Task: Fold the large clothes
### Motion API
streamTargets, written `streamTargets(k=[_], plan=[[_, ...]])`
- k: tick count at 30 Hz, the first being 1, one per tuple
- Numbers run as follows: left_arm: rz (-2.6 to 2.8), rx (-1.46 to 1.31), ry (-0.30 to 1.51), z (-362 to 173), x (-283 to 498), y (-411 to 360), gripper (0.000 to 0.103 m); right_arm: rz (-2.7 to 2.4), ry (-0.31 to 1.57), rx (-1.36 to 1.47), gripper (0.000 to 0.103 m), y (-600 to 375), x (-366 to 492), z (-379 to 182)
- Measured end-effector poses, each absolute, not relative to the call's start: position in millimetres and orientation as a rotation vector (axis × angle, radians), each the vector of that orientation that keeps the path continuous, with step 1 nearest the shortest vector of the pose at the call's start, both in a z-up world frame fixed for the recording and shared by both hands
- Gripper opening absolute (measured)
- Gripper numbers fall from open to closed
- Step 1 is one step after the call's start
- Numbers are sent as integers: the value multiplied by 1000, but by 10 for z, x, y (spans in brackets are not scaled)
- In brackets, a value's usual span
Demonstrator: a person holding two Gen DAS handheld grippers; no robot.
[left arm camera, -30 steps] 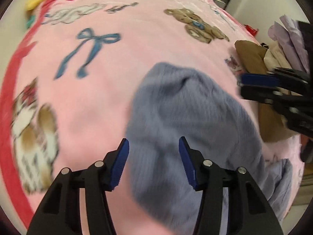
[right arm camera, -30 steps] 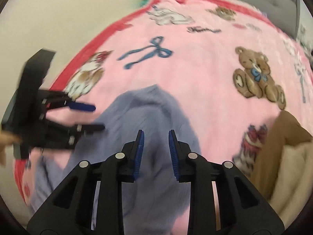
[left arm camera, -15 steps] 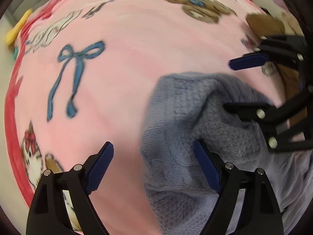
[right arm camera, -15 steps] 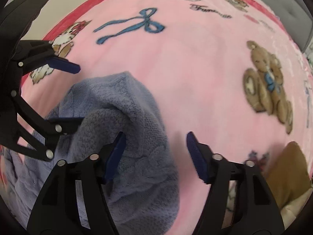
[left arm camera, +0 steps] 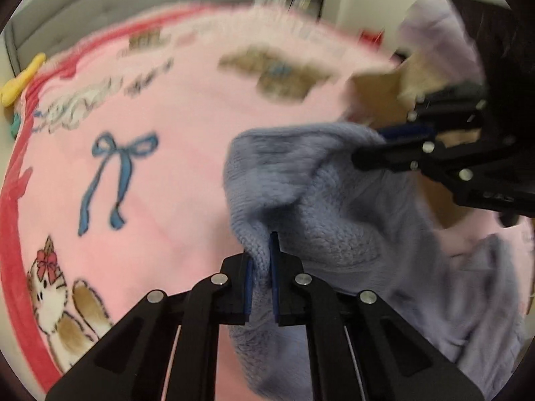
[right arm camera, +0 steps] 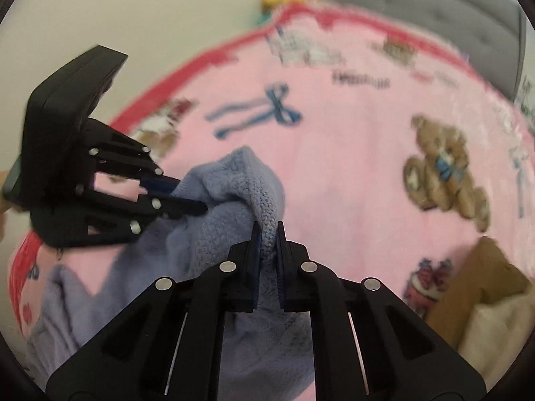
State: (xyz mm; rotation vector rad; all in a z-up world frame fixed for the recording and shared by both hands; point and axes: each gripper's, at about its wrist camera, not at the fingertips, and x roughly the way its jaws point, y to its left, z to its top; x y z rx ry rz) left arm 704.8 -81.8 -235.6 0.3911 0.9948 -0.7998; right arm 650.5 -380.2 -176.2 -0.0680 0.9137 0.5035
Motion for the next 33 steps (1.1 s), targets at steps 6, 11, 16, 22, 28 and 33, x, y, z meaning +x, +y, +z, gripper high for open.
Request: streamTargets(k=[6,11,16,22,28,33], plan=[[-911,336,868,-1840,6160,-440,8,547,819,-122,7,-3782,5321,-1299],[-1027,295,818,-1530,5155,-360,8,589,766,-258,7,-3725,4251,-1110],[-1117,245,904,-1685,4191,-395,8,576,822,-265,8,-3694,3401,-1261],[-1102,169,1103,-2418,3627,-446,9,562,943,-373,8,-3526,2832,-1841],[-1053,167,1140,-2858,3461,-506,14,584,1029,-515,17,-3425,2654,-2361],[-1015,184,1127,-2697,3410,-469,20,591,1056,-211,30,-3681,2728,-2132]])
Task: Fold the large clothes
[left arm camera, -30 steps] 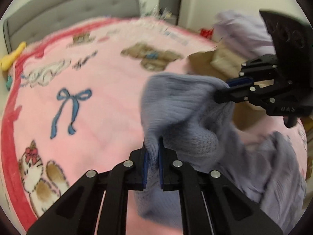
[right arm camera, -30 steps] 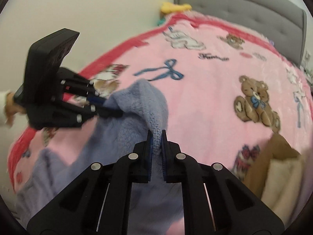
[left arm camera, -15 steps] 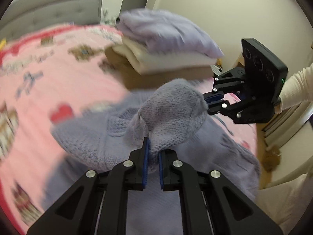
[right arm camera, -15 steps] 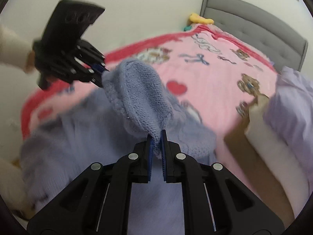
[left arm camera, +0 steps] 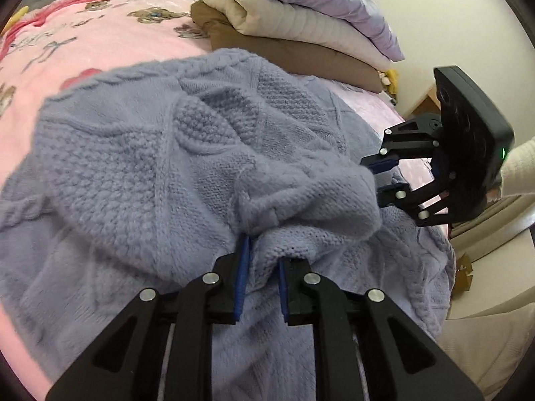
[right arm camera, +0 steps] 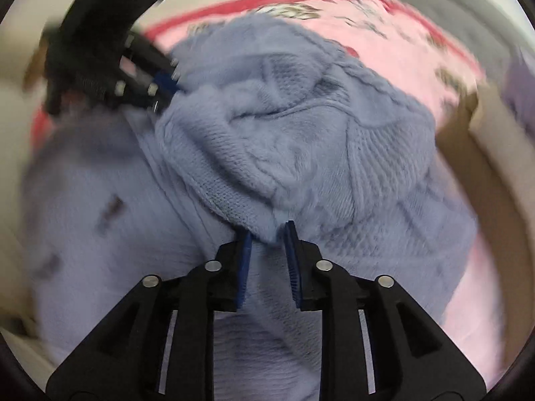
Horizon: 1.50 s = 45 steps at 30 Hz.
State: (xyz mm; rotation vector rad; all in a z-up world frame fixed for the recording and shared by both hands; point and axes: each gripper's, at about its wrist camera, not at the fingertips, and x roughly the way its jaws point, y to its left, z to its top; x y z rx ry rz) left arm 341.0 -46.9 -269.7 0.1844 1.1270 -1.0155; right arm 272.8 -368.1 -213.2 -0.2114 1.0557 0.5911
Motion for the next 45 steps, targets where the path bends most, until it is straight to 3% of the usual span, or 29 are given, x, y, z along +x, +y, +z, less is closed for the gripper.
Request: streamTargets(k=[1,2,3,6,9,11,16,20,30,32,37,45], plan=[[-1010,185,1120,-2600,3387,-441,25,589,1028,-115,44,-3787,2723,-1993],[-1007,190,1113,-2534,3356,-415,37,583,1008,-70,55,-3844,2714,-1916],[-1005,199,1106,-2459,3347,-399,48,580,985,-4,58,-3920,2717,-1796],[-998,181,1084,-2255,3438,-309,67,587,984,97,61,-4029,2836,-1646],[-960,-21,1061,-2059,3747,-151,81,586,925,206,61,-4126,3094,-1532],[-873,-88,1034,-2027,4004,-138,88,554,902,213,69,-4110,3260,-1547],[-749,-54,1127,-2505,4505,-310,88,502,997,43,69,-3833,3707,-1993],[-768,-91,1270,-2930,4463,-357,88,487,1102,-80,69,-3663,3554,-2376],[-799,-16,1160,-3094,3879,-405,92,427,1085,-255,76,-3556,2986,-2589],[-800,-31,1167,-3129,3970,-451,97,417,1091,-247,83,-3552,3025,-2651],[-827,-56,1217,-3071,4085,-446,98,419,1103,-207,85,-3554,3088,-2579],[-861,-141,1153,-2532,4377,82,98,492,948,266,85,-4225,3282,-1991]])
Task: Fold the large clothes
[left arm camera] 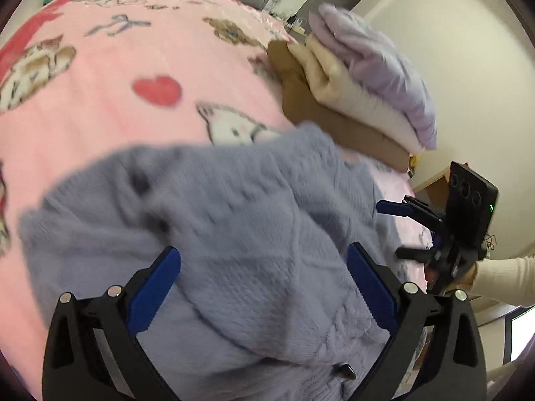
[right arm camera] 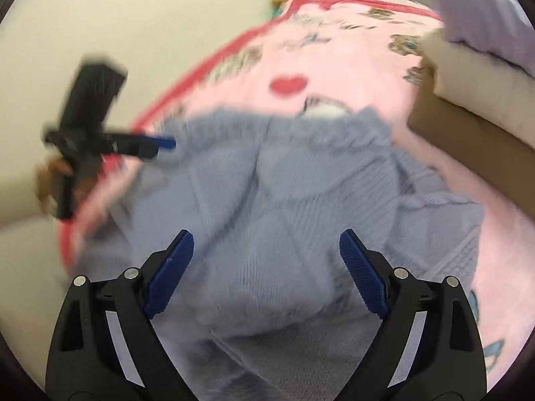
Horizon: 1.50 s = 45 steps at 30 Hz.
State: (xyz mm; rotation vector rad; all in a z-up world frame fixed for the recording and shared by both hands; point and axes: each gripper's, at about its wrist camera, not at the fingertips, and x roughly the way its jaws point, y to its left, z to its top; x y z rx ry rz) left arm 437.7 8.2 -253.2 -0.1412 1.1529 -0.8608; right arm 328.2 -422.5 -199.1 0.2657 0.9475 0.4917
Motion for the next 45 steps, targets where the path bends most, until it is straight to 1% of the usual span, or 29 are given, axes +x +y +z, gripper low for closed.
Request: streamTargets(k=[1,2,3,4,5,6,8,9,12,16,18,19,24,25,26,27,28,30,34,37,42,45], plan=[[-851,-157,1187,-2542,4518,129,98,473,947,311,85,-4307,3364,-1988],[-832,-172,1211,-2564,4618,160,97,456,949,347,82,-4381,3452,-2001],[-821,-231,1243,-2623,4766,213,97,441,953,372,79,-4439,3538,-2028],[-808,-302,1268,-2697,4895,266,97,433,956,390,70,-4466,3617,-2054],[-801,-377,1298,-2786,5007,307,89,418,974,413,68,-4498,3726,-2117],[-798,-422,1324,-2859,5085,293,76,401,986,424,66,-4513,3783,-2162],[-769,-458,1368,-2975,5189,252,70,369,1011,450,65,-4528,3932,-2291],[-764,-458,1398,-3036,5237,197,61,355,1017,451,65,-4524,3979,-2330],[-738,-452,1417,-3128,5252,125,59,339,1018,444,65,-4478,4064,-2404],[-709,-568,1376,-3185,5276,233,59,354,1057,448,67,-4415,4102,-2505],[-695,-654,1354,-3230,5297,329,59,364,1070,445,74,-4392,4098,-2523],[-690,-687,1353,-3248,5303,368,59,372,1067,444,79,-4380,4095,-2515],[-677,-784,1372,-3332,5387,413,59,404,1083,382,86,-4289,4049,-2500],[-675,-809,1369,-3343,5402,422,57,410,1088,367,91,-4257,4045,-2507],[-664,-818,1372,-3344,5414,428,44,410,1088,354,91,-4238,4030,-2500],[-635,-821,1386,-3365,5426,427,35,407,1085,338,92,-4217,4024,-2489],[-623,-830,1393,-3384,5432,430,32,406,1083,332,93,-4203,4018,-2483],[-619,-862,1387,-3401,5415,437,18,401,1082,330,94,-4192,4003,-2472],[-621,-845,1300,-3281,5358,425,15,405,1065,328,94,-4161,3951,-2432],[-631,-805,1273,-3210,5389,433,14,402,1051,245,94,-4085,3889,-2401],[-735,-613,1268,-2947,5545,291,14,369,1014,108,94,-3944,3735,-2343],[-712,-564,1330,-3027,5707,269,14,384,1023,28,94,-3799,3630,-2374]])
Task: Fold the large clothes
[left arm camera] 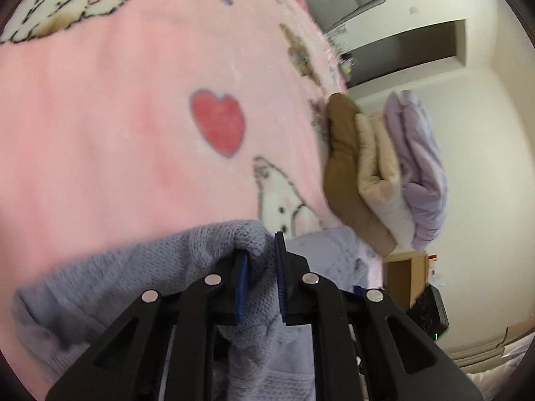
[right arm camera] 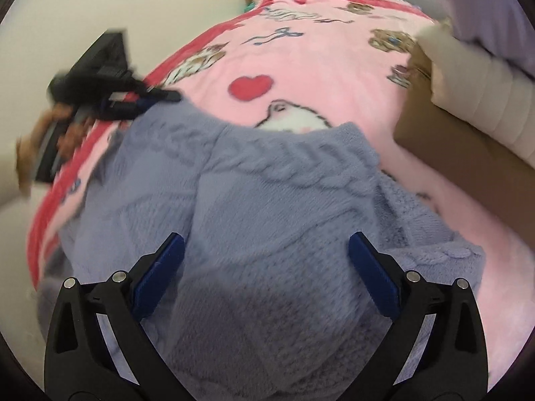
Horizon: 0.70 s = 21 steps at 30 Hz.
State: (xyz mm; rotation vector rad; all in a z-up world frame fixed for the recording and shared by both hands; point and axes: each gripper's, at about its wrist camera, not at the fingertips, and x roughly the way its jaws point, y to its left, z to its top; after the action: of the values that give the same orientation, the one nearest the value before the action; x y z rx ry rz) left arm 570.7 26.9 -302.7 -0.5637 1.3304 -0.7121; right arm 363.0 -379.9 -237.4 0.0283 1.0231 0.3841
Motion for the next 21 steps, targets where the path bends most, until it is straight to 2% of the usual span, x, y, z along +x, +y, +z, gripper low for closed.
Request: streamTargets(k=[4,7,10,13,15,17,21], plan=[[-662,-603,1463,-3345,5955,284,14,382,1092,-53,95,-3571,3570,-2564],[-680,-523,1508,-3431,6006,177,14,367,1079,-80,96,-3507,3510,-2653],[-723,-424,1464,-3282,5922,132,18,365,1092,-48,96,-3563,3520,-2582],[-774,-352,1390,-3097,5713,140,40,372,1062,71,95,-3713,3451,-2431],[-769,-325,1334,-2953,5539,146,66,381,1037,132,95,-3790,3387,-2347],[-743,-306,1257,-2803,5350,193,79,400,1010,155,95,-3833,3293,-2258],[-716,-330,1198,-2657,5026,268,81,458,947,174,95,-3837,3062,-2053]])
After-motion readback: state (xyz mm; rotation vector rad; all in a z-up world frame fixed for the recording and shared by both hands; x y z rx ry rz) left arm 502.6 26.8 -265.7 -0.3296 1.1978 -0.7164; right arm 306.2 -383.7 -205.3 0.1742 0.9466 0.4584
